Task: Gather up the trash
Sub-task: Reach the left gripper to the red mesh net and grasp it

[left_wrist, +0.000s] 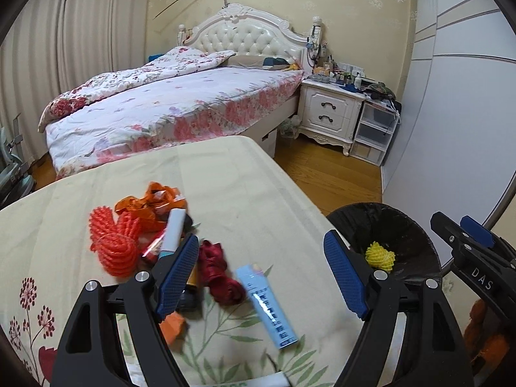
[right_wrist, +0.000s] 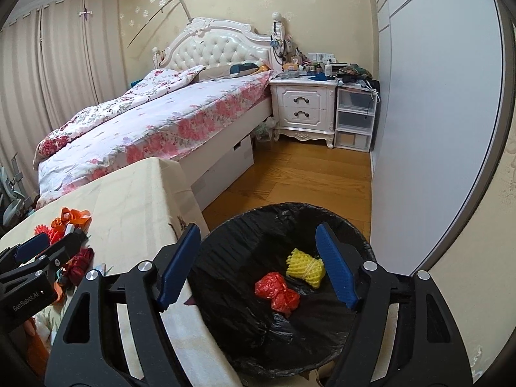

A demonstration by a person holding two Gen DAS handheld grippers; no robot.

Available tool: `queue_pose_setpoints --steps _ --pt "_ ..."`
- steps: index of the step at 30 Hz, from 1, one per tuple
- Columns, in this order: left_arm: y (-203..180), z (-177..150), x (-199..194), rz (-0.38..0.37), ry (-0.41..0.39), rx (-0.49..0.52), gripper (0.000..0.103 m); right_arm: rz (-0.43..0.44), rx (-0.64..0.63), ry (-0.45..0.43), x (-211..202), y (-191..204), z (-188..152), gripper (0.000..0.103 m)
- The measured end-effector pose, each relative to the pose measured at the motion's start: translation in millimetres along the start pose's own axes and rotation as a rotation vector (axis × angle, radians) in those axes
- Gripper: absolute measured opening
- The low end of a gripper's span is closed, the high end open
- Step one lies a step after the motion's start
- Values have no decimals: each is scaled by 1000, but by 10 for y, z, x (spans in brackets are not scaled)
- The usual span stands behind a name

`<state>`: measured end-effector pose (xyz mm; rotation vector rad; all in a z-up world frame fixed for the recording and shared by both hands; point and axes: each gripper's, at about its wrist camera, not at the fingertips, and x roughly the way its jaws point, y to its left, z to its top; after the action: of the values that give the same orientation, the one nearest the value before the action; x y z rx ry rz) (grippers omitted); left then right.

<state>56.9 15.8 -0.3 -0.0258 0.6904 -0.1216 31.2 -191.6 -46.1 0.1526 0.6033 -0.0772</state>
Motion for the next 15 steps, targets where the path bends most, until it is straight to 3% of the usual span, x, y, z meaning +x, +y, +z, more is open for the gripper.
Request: queue_pose_setpoints --steps 15 --pt "1031 -107 -177 190 26 -137 77 147 -163 55 85 910 -121 72"
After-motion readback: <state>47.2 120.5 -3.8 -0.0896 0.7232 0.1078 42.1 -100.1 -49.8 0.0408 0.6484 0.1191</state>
